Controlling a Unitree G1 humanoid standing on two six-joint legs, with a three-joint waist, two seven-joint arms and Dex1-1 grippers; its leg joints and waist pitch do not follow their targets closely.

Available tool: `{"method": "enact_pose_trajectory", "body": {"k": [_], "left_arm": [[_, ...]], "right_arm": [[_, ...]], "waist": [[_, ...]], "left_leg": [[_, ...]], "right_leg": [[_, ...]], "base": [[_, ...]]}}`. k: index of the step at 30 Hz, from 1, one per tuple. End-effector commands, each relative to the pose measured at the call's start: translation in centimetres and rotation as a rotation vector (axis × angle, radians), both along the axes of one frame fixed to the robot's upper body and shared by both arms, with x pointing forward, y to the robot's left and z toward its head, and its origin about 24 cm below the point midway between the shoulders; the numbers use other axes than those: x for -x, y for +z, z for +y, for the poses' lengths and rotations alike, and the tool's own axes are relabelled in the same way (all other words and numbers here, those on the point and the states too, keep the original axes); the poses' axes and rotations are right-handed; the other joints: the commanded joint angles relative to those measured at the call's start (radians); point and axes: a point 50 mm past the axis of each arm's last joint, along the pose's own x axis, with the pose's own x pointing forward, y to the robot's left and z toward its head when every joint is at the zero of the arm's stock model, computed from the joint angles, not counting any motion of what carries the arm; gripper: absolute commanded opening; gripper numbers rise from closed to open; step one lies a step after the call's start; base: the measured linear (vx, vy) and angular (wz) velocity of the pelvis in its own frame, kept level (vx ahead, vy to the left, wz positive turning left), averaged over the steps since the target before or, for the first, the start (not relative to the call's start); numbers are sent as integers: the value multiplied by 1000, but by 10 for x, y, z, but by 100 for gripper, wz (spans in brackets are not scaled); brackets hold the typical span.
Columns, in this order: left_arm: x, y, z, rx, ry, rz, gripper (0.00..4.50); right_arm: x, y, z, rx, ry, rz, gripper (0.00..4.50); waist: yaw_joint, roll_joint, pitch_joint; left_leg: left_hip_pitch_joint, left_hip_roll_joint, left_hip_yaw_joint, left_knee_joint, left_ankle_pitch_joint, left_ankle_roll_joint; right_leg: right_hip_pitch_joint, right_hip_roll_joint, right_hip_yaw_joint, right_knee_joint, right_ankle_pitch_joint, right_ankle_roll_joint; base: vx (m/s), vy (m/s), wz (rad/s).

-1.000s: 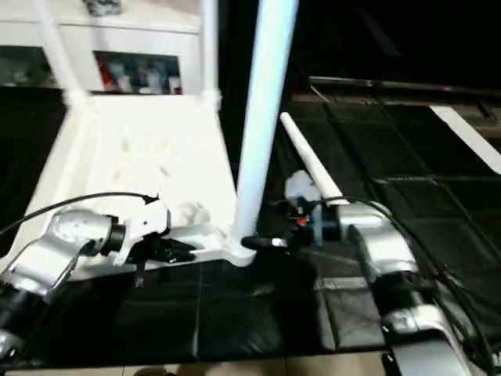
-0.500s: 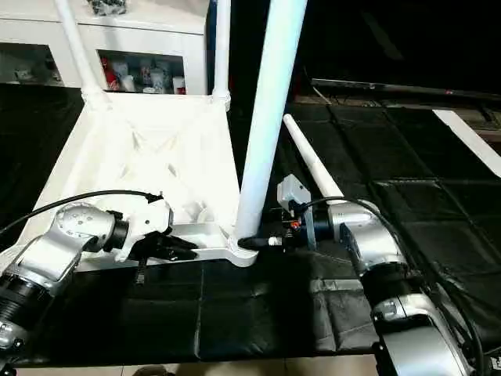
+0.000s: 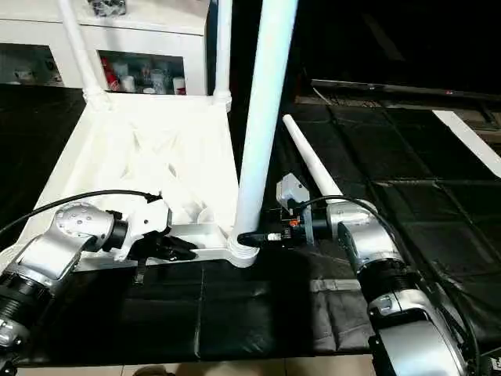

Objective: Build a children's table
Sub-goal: Rotate leg to tighten

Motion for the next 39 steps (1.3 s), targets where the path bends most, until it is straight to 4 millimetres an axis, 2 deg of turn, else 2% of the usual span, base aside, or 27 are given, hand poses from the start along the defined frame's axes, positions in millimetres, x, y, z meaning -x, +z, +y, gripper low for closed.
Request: {"method": "enact_pose_trajectory", "body": {"k": [1, 3, 4, 6, 7, 8, 9, 10, 11, 12, 13, 16, 18, 19, 21, 23, 26, 29, 32, 34, 35, 36, 38, 39], "left_arm": [[-6, 3, -5, 19, 90, -21, 0], [-6, 3, -6, 24, 103, -22, 0], [-6, 4, -9, 43, 138, -16, 0], [-6, 6, -16, 72, 208, -21, 0], [-6, 8, -21, 95, 257, -16, 0], [-5, 10, -24, 110, 291, -16, 0], [-4, 11, -27, 123, 317, -17, 0], [-3, 13, -33, 143, 356, -12, 0], [-1, 16, -44, 177, 423, -10, 0], [0, 17, -46, 184, 440, -9, 0], [0, 18, -50, 194, 469, -7, 0], [0, 22, -64, 228, 552, -17, 0], [1, 24, -67, 235, 563, -16, 0], [0, 24, -68, 242, 568, -22, 0], [-1, 26, -68, 232, 583, -39, 0], [-4, 26, -62, 198, 598, -65, 0], [-5, 26, -58, 183, 605, -81, 0], [-7, 26, -52, 157, 606, -118, 0], [-10, 26, -48, 146, 616, -147, 0], [-12, 25, -45, 141, 633, -163, 0], [-13, 24, -44, 132, 633, -176, 0], [-13, 24, -44, 132, 633, -176, 0], [-12, 22, -43, 114, 613, -208, 0], [-12, 22, -43, 121, 613, -205, 27]], "right_arm": [[6, -6, 12, -45, -20, 29, 193], [6, -7, 13, -49, -37, 34, 193], [7, -10, 22, -58, -106, 35, 193], [9, -15, 32, -60, -193, 42, 192], [9, -18, 39, -56, -262, 62, 192], [8, -21, 45, -61, -314, 87, 191], [7, -22, 50, -62, -354, 101, 191], [6, -23, 60, -61, -397, 114, 191], [2, -23, 77, -53, -459, 121, 191], [1, -23, 80, -50, -476, 124, 191], [-2, -22, 86, -48, -503, 131, 191], [-9, -17, 101, -30, -577, 118, 191], [-10, -16, 103, -21, -588, 108, 191], [-10, -16, 103, -13, -590, 102, 191], [-9, -17, 101, 4, -596, 88, 191], [-11, -18, 94, 15, -628, 79, 247], [-13, -17, 90, 8, -656, 68, 266], [-16, -17, 78, 2, -718, 30, 309], [-16, -14, 66, -27, -780, 4, 320], [-14, -12, 60, -38, -776, -7, 352], [-14, -13, 46, -2, -850, -44, 356], [-14, -13, 46, -2, -850, -44, 356], [-14, -12, 28, -24, -975, -49, 386], [-13, -9, 26, -44, -978, -49, 395]], "waist": [[-6, 11, -68], [-7, 8, -67], [-10, 7, -65], [-11, 8, -63], [-19, 9, -60], [-25, 11, -60], [-34, 9, -62], [-47, 10, -60], [-58, 10, -59], [-65, 15, -58], [-75, 11, -60], [-83, 10, -60], [-84, 12, -64], [-84, 5, -64], [-78, 9, -68], [-76, 8, -69], [-72, 11, -70], [-72, 14, -67], [-72, 16, -66], [-71, 13, -66], [-69, 14, -65], [-68, 15, -64], [-66, 9, -65], [-65, 10, -66]], "left_leg": [[10, 30, -1, -74, -256, 0], [9, 28, -3, -76, -268, -3], [11, 26, -5, -77, -284, -7], [11, 30, -7, -80, -279, -17], [11, 30, -10, -85, -301, -30], [12, 23, -13, -83, -332, -34], [9, 23, -15, -84, -334, -39], [2, 26, -18, -87, -326, -48], [0, 22, -21, -85, -342, -51], [-3, 19, -23, -85, -346, -51], [-2, 13, -23, -80, -339, -41], [5, 12, -21, -75, -340, -24], [2, 14, -19, -77, -318, -13], [2, 14, -17, -77, -310, -8], [-1, 17, -15, -78, -268, 1], [-5, 16, -12, -77, -231, 8], [-5, 16, -8, -77, -191, 12], [-1, 17, -9, -79, -210, 5], [2, 18, -9, -81, -237, -5], [0, 16, -10, -82, -242, -3], [-2, 16, -11, -82, -237, -4], [0, 14, -9, -81, -235, -4], [0, 14, -8, -81, -227, -5], [2, 15, -8, -80, -224, -5]], "right_leg": [[47, -69, 53, -73, -326, -191], [48, -70, 51, -76, -356, -183], [46, -70, 50, -83, -407, -162], [45, -72, 53, -81, -407, -153], [44, -71, 51, -82, -437, -146], [43, -73, 43, -93, -513, -122], [47, -72, 43, -93, -523, -113], [49, -74, 42, -92, -525, -108], [48, -75, 35, -99, -569, -89], [49, -75, 32, -101, -581, -84], [47, -73, 27, -114, -602, -64], [38, -70, 29, -115, -572, -78], [40, -66, 34, -108, -505, -91], [40, -64, 36, -107, -481, -96], [44, -61, 42, -90, -369, -126], [49, -61, 44, -84, -309, -143], [53, -62, 47, -79, -258, -163], [52, -62, 46, -83, -283, -160], [49, -61, 47, -88, -318, -146], [52, -59, 47, -87, -325, -134], [54, -59, 47, -88, -330, -130], [51, -58, 48, -91, -335, -124], [50, -61, 49, -91, -350, -115], [49, -61, 50, -90, -347, -112]], "base": [[0, 0, 0], [0, 0, 0], [0, 0, 0], [0, 0, 0], [0, 0, 0], [0, 0, 0], [0, 0, 0], [0, 0, 0], [0, 0, 0], [-22, 16, -19], [0, 0, 0], [0, 0, 0], [0, 0, 0], [0, 0, 0], [0, 0, 0], [0, 0, 0], [0, 0, 0], [0, 0, 0], [0, 0, 0], [0, 0, 0], [0, 0, 0], [0, 0, 0], [0, 0, 0], [0, 0, 0]]}}
